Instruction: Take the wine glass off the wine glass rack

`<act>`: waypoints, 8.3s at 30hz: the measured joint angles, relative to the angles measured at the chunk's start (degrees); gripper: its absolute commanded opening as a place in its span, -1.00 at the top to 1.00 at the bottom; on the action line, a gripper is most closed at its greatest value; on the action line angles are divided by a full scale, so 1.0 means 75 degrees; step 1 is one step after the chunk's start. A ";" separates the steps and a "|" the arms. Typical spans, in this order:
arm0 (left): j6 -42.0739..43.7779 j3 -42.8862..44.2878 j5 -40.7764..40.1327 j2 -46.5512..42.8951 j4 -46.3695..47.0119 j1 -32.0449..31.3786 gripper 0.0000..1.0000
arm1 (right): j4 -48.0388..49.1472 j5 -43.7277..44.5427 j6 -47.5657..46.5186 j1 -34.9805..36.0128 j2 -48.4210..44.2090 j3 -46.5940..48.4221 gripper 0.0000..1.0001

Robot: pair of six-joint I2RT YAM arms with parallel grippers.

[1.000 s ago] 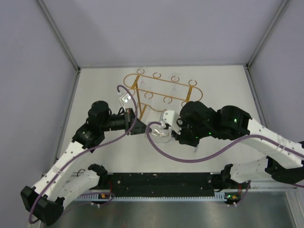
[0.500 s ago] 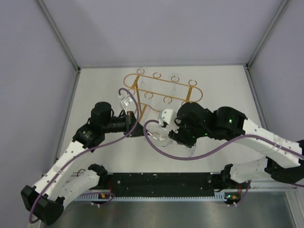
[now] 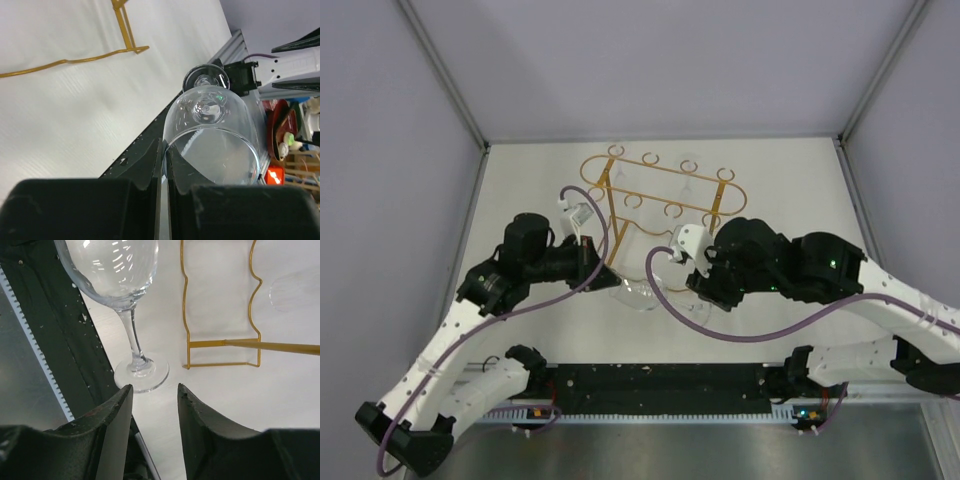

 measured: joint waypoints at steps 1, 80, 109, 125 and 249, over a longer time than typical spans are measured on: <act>0.0178 0.0195 -0.0216 -0.0029 -0.0291 0.0000 1.00 | 0.0061 0.0041 0.0015 0.0000 -0.0082 -0.0038 0.17; 0.2492 0.5490 -0.7565 0.5453 -0.2387 0.2792 1.00 | 0.1772 -0.0271 0.2159 -0.1609 -0.0871 -0.1501 0.15; 0.2556 0.5639 -0.7530 0.6601 -0.2256 0.2809 0.77 | 0.2005 -0.0554 0.2311 -0.1623 -0.0857 -0.1641 0.02; 0.2553 0.6137 -0.7498 0.6674 -0.2107 0.2806 0.36 | 0.2057 -0.0606 0.2358 -0.1623 -0.0866 -0.1743 0.00; -0.0184 0.2060 -0.2197 0.1728 0.0822 0.1180 0.36 | 0.2553 -0.0411 0.3042 -0.5409 -0.0052 0.0111 0.52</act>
